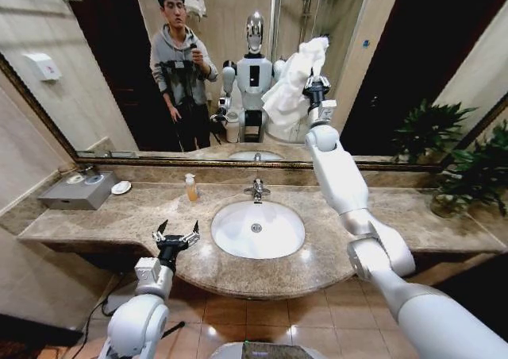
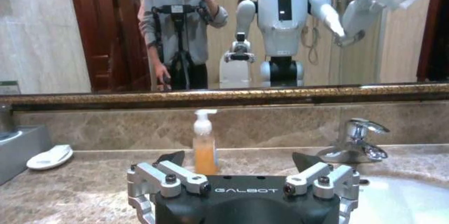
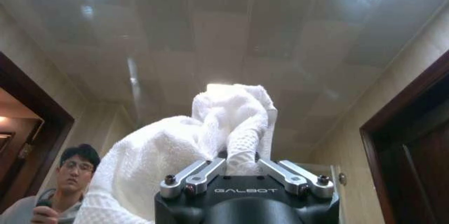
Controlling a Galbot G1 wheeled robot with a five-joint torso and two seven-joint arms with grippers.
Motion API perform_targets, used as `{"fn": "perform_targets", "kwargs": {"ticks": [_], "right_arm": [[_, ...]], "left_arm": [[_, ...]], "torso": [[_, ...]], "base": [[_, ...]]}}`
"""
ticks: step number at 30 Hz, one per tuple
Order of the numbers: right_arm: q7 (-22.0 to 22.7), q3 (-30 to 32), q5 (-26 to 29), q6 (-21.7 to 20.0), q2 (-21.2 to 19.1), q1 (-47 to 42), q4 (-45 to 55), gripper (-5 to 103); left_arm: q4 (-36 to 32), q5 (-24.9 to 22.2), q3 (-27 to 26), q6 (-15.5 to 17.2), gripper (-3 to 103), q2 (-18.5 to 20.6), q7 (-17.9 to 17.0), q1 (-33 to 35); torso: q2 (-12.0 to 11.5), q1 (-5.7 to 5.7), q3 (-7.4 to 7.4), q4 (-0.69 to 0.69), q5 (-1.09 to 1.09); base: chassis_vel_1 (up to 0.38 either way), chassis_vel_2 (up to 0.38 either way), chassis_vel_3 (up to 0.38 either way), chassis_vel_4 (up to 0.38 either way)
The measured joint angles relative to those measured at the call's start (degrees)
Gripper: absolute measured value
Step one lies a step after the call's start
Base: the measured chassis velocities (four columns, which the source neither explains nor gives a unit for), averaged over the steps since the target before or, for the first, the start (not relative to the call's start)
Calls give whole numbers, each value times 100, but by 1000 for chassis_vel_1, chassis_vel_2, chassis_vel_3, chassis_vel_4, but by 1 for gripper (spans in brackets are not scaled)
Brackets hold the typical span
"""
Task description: Pick up the towel from the sink counter and wipe the mirror surface.
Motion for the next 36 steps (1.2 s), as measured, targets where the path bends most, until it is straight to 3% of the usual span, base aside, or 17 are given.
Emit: {"fn": "perform_targets", "kwargs": {"ticks": [6,16,21,30,36], "right_arm": [[-162,-352,-282,70,621,29,-178,5],[-285,-345,-499,228,1134,386,-775,5],[-234,-155,-490,240,991,499,-886,5],[-43,350,-253,218,393,496,-826,5],[6,364,-222,115,285,335,-592,5]], "left_arm": [[0,0,0,0,100,0,0,0],[0,0,0,0,100,0,0,0],[0,0,0,0,100,0,0,0],[0,0,0,0,100,0,0,0],[0,0,0,0,100,0,0,0]], "torso": [[-1,0,1,13,-3],[-2,-2,1,13,-5],[1,-5,-2,14,-5],[2,-4,-2,1,-1],[0,0,0,-1,1]], "base": [[0,0,0,0],[0,0,0,0],[0,0,0,0],[0,0,0,0],[0,0,0,0]]}}
